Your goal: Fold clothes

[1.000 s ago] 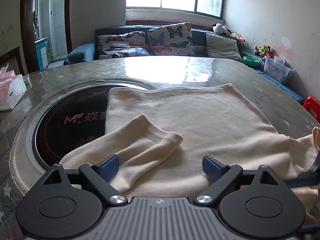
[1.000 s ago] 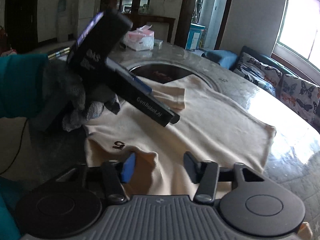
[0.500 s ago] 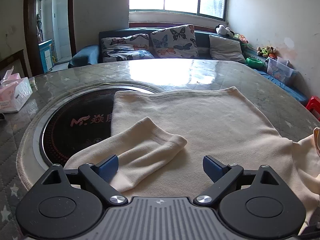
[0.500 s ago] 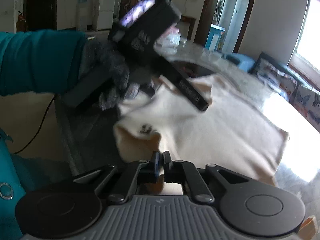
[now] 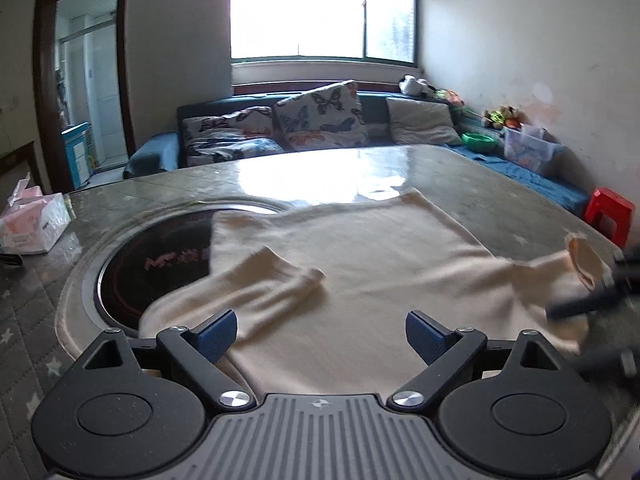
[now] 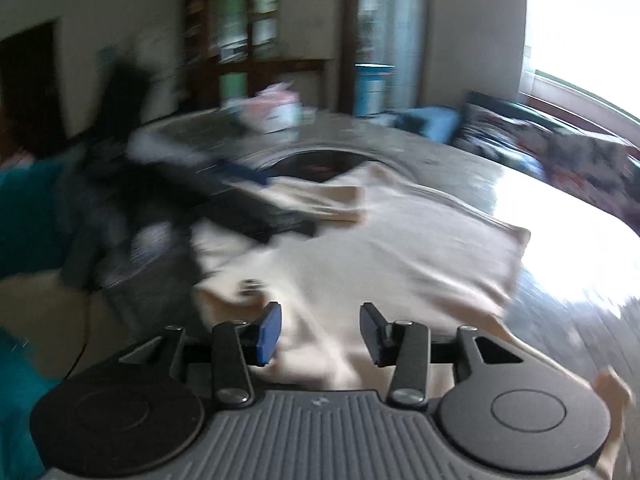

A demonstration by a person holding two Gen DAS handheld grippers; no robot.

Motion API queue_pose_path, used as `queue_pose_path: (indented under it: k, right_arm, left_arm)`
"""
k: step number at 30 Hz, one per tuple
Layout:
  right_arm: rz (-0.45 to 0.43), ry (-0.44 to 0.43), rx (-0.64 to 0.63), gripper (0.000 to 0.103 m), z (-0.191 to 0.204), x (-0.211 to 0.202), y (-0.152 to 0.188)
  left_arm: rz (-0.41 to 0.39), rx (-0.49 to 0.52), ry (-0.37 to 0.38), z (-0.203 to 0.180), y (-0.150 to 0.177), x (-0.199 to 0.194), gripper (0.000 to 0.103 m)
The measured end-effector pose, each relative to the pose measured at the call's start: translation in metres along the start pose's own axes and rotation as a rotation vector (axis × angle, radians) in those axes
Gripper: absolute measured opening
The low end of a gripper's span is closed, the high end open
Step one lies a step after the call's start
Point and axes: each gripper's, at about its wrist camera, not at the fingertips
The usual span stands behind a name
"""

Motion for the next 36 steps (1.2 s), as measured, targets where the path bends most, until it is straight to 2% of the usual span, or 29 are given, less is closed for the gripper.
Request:
queue_pose_path:
  k: [2, 4, 14, 20, 22, 32, 36]
  right_arm:
    - [-0.021, 0.040, 0.082, 0.054, -0.015, -0.002, 0.007]
    - [-0.038, 0.072, 0.154, 0.057, -0.029, -0.003, 0.014]
    - [-0.044, 0.228, 0.473, 0.058, -0.106, 0.002, 0.055]
    - [-0.081, 0.341, 0.517, 0.065, -0.126, -0.010, 0.071]
    - [-0.070, 0.407, 0.515, 0.073, -0.131, -0.013, 0.075]
    - [-0.003, 0.747, 0.541, 0.074, -0.159, -0.030, 0.096]
    - [-0.029, 0.807, 0.547, 0.074, -0.162, -0.037, 0.092]
  left_arm:
    - [0.015, 0.006, 0.008, -0.003, 0.006, 0.002, 0.093]
    - [0.033, 0.007, 0.013, -0.004, 0.011, 0.005, 0.093]
    - [0.073, -0.014, -0.008, 0.000, 0.030, 0.009, 0.094]
    - [0.073, -0.019, -0.016, 0.002, 0.031, 0.009, 0.097]
    - [0.072, -0.019, -0.017, 0.002, 0.032, 0.010, 0.097]
    - [0.077, -0.023, -0.023, 0.002, 0.031, 0.010, 0.100]
    - [0.079, -0.023, -0.028, 0.001, 0.031, 0.010, 0.100]
Point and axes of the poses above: each gripper's, at about its wrist camera, not at the fingertips, and x roughly the way its jaws point, z to its left, y to its underside, and after that the axes turned 6 degrees about z, right-handed
